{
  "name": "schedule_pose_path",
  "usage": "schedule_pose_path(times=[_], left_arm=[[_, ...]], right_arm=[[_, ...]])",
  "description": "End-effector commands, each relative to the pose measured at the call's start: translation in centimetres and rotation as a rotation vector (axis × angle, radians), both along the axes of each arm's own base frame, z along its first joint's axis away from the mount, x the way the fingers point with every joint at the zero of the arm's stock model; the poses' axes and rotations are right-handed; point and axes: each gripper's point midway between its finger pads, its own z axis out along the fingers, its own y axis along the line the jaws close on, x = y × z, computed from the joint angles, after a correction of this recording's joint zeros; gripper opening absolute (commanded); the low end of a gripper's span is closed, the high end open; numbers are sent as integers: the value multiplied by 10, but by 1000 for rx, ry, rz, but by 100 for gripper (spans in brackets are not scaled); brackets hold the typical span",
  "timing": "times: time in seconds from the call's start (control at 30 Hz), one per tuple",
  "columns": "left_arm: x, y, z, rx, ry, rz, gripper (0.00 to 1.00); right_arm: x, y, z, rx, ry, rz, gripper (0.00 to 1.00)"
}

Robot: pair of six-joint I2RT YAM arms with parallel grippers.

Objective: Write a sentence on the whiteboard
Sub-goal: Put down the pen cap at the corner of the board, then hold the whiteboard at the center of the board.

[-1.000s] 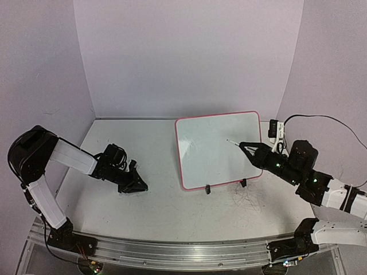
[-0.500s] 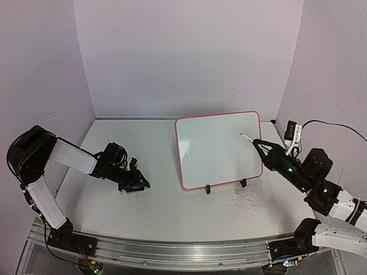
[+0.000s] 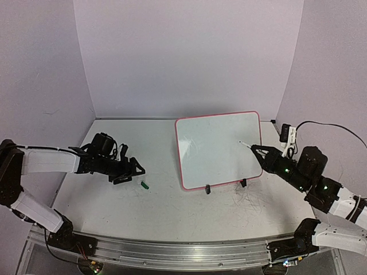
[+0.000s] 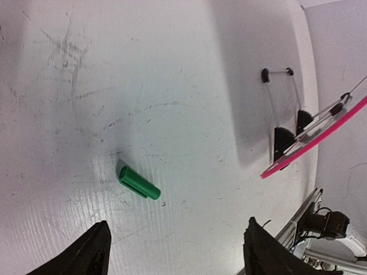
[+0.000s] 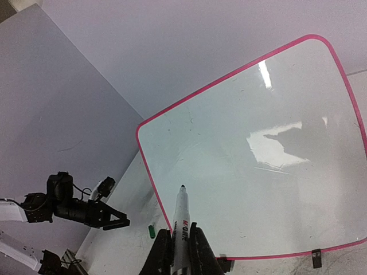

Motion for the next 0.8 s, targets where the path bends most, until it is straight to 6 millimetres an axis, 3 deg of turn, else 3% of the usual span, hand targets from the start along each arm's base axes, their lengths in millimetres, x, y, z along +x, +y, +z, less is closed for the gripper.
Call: schedule_pose_path(times=[0.0, 0.17, 0.3, 0.47, 0.77], left_arm=[[11, 5, 52, -25, -155, 27, 89], [33, 0, 112, -55, -367, 14, 94], [51, -15, 154, -103, -539, -41, 95], [67, -45, 189, -192, -703, -156, 95], [88, -103, 179, -336, -676, -422, 89]], right_arm=[[7, -9, 17, -21, 0, -63, 0], [13, 3, -1, -165, 20, -19, 0], [21, 21, 2, -254, 1, 49, 0], [30, 47, 7, -346, -46, 150, 0], [53, 95, 11, -441, -173, 302, 0]])
